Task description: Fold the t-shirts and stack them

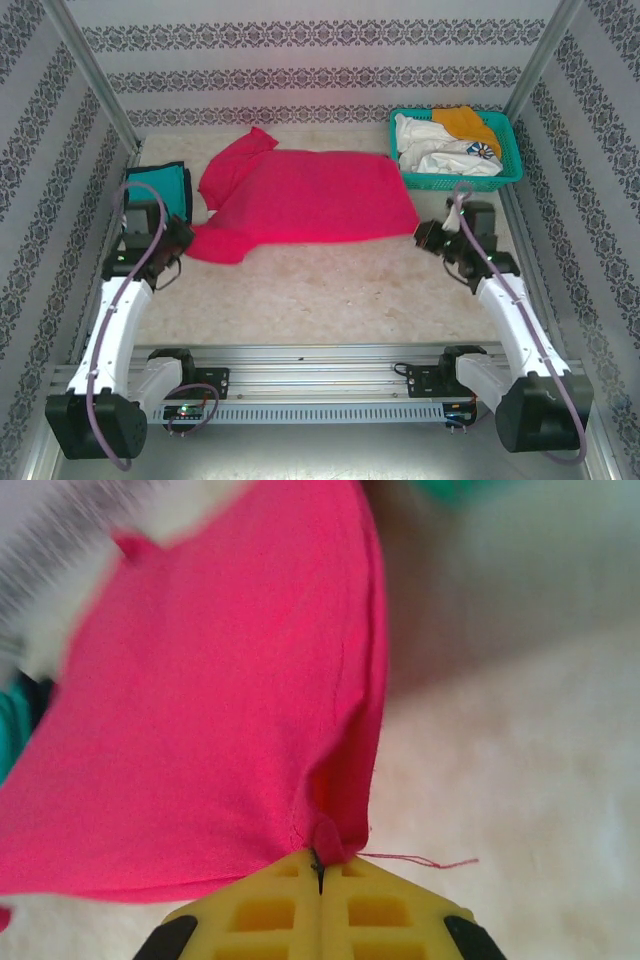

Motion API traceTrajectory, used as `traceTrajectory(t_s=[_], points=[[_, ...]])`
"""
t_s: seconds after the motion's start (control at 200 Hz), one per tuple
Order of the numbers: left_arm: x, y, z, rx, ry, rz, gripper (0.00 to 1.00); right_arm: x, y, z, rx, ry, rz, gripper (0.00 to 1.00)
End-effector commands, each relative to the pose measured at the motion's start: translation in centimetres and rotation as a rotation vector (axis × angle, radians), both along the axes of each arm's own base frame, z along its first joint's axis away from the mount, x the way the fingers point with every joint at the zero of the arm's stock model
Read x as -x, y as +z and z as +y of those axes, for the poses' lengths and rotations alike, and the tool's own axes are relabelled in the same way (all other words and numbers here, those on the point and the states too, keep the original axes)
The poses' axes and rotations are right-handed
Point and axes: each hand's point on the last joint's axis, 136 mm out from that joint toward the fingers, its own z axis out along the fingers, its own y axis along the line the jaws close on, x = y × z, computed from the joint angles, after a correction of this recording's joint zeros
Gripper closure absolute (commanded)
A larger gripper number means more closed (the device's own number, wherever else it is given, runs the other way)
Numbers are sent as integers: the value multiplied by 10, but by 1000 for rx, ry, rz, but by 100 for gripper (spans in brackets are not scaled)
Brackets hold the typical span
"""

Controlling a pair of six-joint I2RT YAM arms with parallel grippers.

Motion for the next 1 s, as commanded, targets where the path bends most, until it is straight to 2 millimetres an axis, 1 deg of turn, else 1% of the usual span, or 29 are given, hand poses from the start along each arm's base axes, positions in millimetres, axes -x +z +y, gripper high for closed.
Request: traceTrajectory(t_s=[0.0, 0.035, 0.095, 0.155, 0.205, 0.265, 0.35, 0.46, 0.51, 0.545, 0.589, 0.604, 0.659, 0.714, 0.744, 0.779, 0.804, 0.849, 0.874, 0.929, 0.999], points=[[6, -33, -6, 88, 30, 17, 100, 14, -39, 8, -26, -11, 94, 100], [12, -50, -6, 97, 38, 47, 100, 19, -54, 8, -21, -16, 140, 100], [20, -71, -6, 102, 53, 87, 100, 29, -79, 7, -15, -26, 225, 100], [29, -87, -5, 106, 67, 128, 100, 36, -95, 6, -7, -31, 288, 100], [35, -96, -7, 113, 70, 150, 100, 41, -105, 5, 7, -36, 324, 100], [41, -102, -7, 115, 71, 170, 100, 45, -113, 3, 15, -49, 353, 100], [52, -108, -5, 99, 77, 200, 100, 51, -117, 2, 18, -65, 375, 100], [63, -110, -3, 84, 86, 219, 95, 61, -121, -1, 22, -86, 398, 100], [66, -110, -3, 79, 87, 222, 91, 65, -120, -4, 27, -102, 399, 100], [68, -110, -3, 77, 90, 226, 86, 67, -119, -5, 34, -111, 394, 92], [69, -106, -2, 73, 93, 221, 77, 70, -115, -8, 42, -124, 387, 73], [70, -105, -1, 70, 93, 221, 73, 71, -113, -9, 44, -129, 381, 67], [71, -97, 2, 46, 93, 219, 59, 72, -103, -13, 55, -142, 349, 50], [70, -82, 10, -12, 92, 205, 41, 69, -89, -16, 70, -147, 295, 34], [67, -70, 15, -54, 85, 185, 32, 65, -79, -15, 81, -132, 252, 26], [65, -59, 20, -99, 80, 173, 23, 59, -67, -12, 102, -98, 194, 17], [62, -52, 22, -125, 74, 162, 19, 56, -61, -11, 124, -81, 167, 14], [54, -40, 24, -159, 59, 141, 12, 49, -51, -8, 166, -50, 131, 11], [47, -35, 22, -169, 43, 127, 10, 45, -49, -5, 183, -32, 122, 11], [30, -31, 14, -171, 5, 99, 3, 33, -45, 4, 206, -2, 108, 10], [3, -32, -3, -146, -57, 75, 0, 14, -47, 20, 225, 34, 101, 10]])
